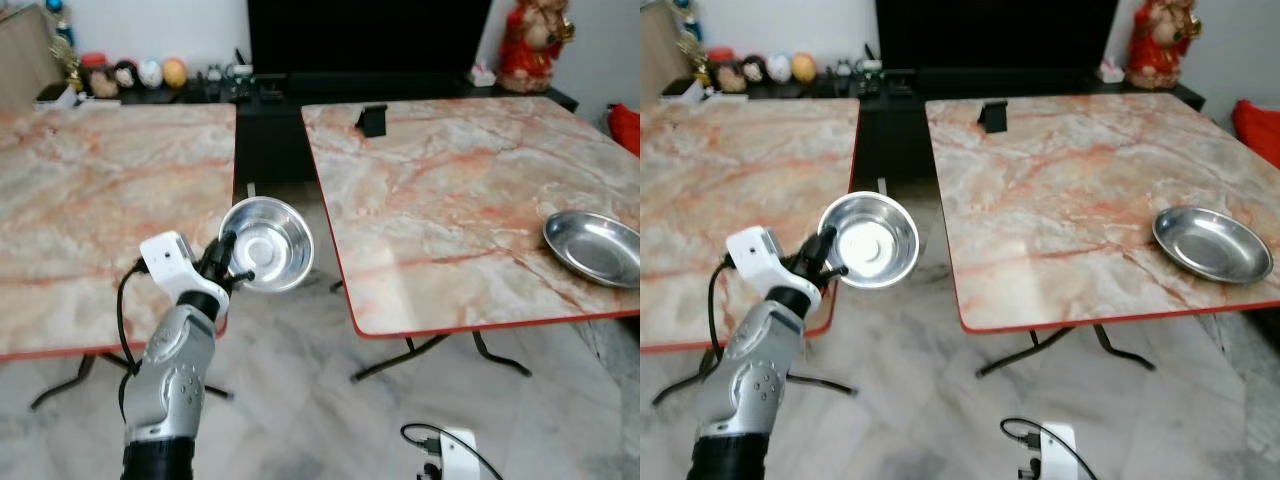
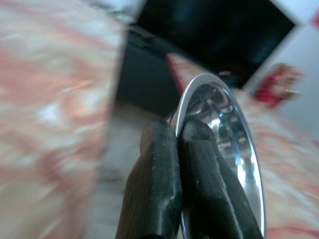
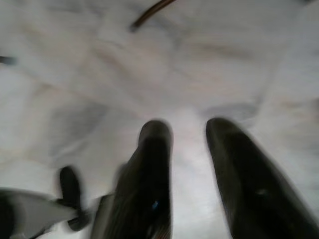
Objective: Setting the table
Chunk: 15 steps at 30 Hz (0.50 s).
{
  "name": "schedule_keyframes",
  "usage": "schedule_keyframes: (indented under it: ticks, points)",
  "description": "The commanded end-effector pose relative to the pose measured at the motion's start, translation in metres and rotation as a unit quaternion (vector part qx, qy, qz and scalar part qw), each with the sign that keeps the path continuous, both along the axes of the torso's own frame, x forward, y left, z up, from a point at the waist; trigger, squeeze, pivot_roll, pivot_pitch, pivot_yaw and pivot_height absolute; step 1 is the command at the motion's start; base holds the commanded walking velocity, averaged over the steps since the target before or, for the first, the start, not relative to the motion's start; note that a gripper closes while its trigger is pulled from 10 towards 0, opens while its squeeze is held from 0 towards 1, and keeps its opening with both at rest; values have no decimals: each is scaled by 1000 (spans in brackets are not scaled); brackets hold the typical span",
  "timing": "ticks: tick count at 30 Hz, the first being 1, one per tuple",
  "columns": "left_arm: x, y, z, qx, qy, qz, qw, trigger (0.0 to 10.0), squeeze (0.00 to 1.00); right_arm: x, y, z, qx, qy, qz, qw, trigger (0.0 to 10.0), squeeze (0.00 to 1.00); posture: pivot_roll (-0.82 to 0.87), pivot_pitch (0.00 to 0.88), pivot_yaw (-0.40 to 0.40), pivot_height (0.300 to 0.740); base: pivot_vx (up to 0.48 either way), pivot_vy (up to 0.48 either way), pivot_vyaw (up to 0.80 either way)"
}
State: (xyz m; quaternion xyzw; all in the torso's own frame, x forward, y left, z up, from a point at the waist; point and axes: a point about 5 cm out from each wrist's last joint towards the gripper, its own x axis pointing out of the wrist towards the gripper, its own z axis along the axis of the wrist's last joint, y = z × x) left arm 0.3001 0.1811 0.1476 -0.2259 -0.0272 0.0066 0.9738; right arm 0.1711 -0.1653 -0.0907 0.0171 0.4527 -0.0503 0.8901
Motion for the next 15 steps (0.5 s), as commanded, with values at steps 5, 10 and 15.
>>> schedule_keyframes:
  ticks: [5,10,15]
  points:
    - [3,-6,9,4,-18,-5,1000,10000,0,-1,-1,0,-2,1,6,1000,10000,0,57,0,-26,740,0,-458,0]
    - [4,-6,9,4,-18,-5,1000,10000,0,-1,-1,0,-4,0,8,1000,10000,0,55,0,-28,740,0,-458,280]
    - [4,-6,9,4,-18,-4,1000,10000,0,-1,-1,0,1,0,-1,1000,10000,0,55,0,-28,740,0,-455,160]
